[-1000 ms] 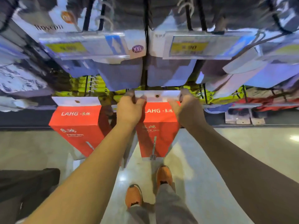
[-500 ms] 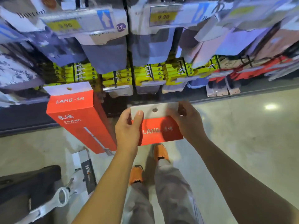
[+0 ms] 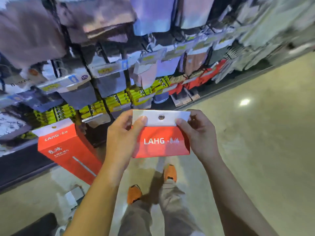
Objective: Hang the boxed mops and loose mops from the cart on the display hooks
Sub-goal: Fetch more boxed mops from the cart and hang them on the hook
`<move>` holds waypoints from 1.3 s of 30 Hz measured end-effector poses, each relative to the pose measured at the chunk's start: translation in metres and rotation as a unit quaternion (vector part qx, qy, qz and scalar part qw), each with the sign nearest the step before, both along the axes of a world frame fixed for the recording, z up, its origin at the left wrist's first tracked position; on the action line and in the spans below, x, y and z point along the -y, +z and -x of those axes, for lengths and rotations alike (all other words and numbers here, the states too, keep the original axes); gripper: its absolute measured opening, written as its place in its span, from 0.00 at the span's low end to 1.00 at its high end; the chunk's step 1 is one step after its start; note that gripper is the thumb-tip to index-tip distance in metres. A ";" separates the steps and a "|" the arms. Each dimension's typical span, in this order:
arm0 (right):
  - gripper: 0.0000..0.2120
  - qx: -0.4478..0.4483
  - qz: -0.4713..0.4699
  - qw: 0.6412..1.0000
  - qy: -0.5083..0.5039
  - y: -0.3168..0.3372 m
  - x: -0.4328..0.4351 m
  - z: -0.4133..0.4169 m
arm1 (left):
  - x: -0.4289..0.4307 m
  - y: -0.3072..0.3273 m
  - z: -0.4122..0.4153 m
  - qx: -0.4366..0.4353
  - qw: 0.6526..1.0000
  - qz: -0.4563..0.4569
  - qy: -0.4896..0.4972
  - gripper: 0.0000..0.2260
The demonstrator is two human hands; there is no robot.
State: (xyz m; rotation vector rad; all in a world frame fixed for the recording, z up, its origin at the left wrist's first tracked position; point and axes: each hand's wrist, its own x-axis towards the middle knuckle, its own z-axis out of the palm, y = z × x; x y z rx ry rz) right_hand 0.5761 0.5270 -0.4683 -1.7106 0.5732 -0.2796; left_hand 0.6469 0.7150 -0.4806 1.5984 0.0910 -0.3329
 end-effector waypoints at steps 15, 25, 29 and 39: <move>0.08 0.150 0.005 0.967 -0.204 0.216 0.168 0.132 | 0.205 0.243 0.074 0.075 0.981 0.080 -0.163 0.05; 0.07 0.206 0.052 0.940 -0.267 0.283 0.310 0.240 | 0.372 0.314 0.164 0.024 0.947 0.192 -0.258 0.05; 0.07 0.202 0.082 0.922 -0.319 0.298 0.364 0.288 | 0.442 0.328 0.197 0.023 0.933 0.203 -0.295 0.05; 0.06 0.161 0.116 0.860 -0.470 0.312 0.477 0.410 | 0.618 0.337 0.280 -0.006 0.855 0.194 -0.480 0.05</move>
